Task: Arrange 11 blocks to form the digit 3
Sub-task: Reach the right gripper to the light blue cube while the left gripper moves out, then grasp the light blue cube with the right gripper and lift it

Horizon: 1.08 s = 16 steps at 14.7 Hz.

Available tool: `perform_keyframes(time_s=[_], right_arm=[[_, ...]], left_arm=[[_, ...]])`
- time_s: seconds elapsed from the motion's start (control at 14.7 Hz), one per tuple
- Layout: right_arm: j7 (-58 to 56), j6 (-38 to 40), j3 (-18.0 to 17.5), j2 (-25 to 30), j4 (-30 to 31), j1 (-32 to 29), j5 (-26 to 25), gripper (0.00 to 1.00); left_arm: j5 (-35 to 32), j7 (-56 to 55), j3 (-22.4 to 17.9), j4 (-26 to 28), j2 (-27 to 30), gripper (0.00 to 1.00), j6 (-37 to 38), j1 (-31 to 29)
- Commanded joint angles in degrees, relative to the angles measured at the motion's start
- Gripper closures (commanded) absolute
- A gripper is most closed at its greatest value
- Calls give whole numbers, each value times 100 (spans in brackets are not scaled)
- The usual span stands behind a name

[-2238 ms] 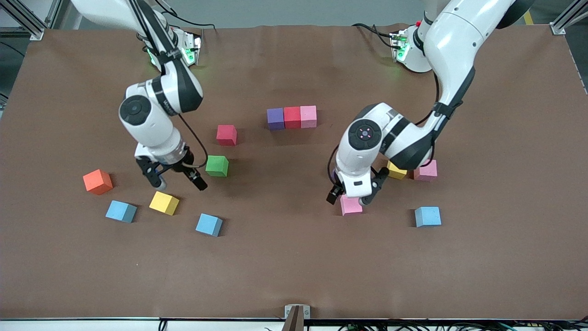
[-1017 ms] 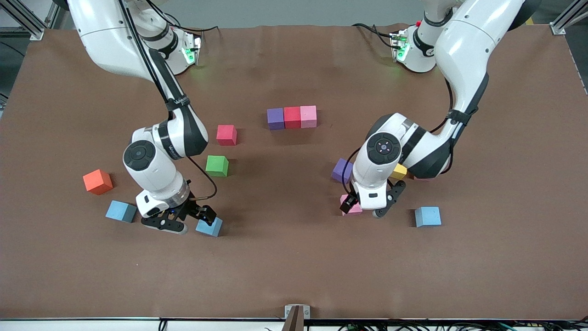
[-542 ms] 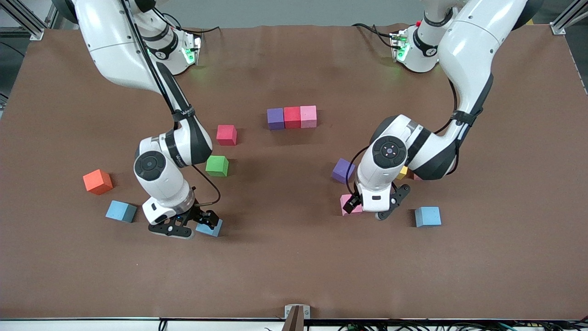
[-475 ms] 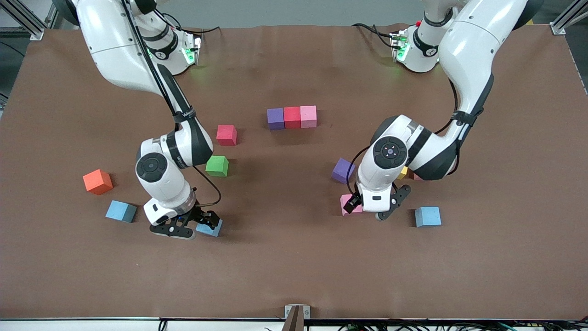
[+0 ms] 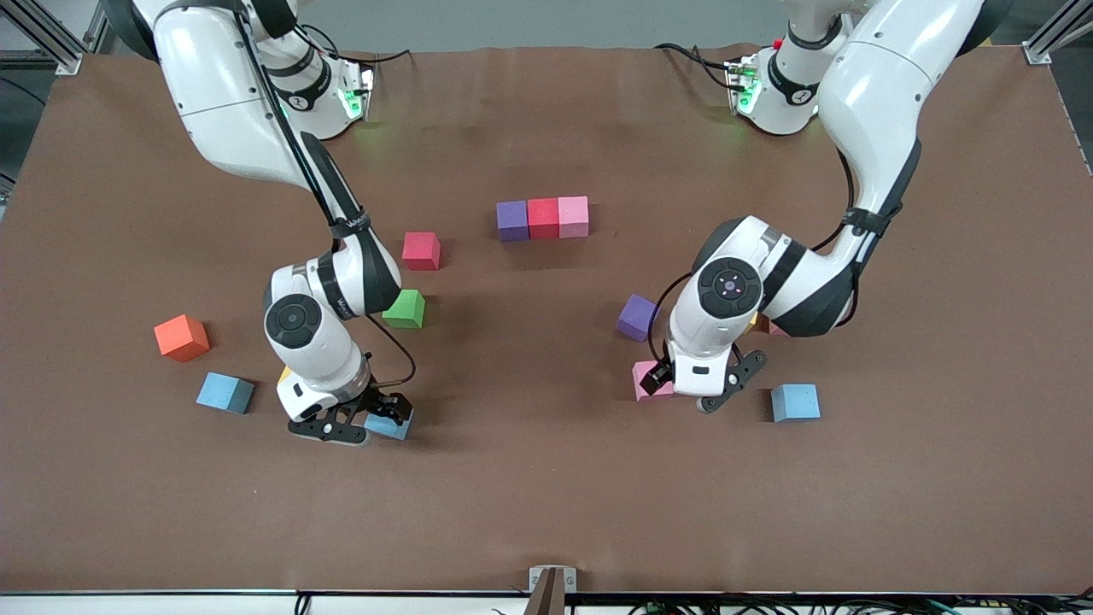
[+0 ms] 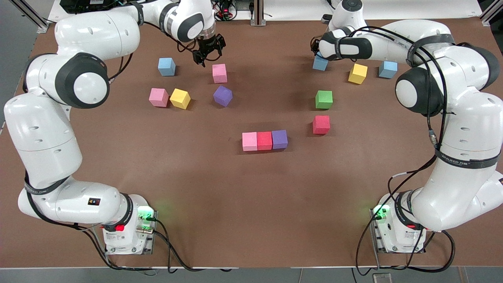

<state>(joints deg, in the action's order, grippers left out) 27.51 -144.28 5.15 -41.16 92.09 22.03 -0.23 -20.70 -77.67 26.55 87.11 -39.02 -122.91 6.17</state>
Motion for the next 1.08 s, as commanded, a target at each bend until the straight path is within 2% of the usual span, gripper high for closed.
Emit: perform_keyframes(time_s=[0.0, 1.02], right_arm=[[36, 40, -14, -112, -112, 38, -118, 0], [27, 162, -14, -322, -331, 56, -92, 3]], left_arm=[[92, 225, 25, -54, -18, 0, 92, -45], [101, 208, 25, -54, -10, 0, 92, -19]])
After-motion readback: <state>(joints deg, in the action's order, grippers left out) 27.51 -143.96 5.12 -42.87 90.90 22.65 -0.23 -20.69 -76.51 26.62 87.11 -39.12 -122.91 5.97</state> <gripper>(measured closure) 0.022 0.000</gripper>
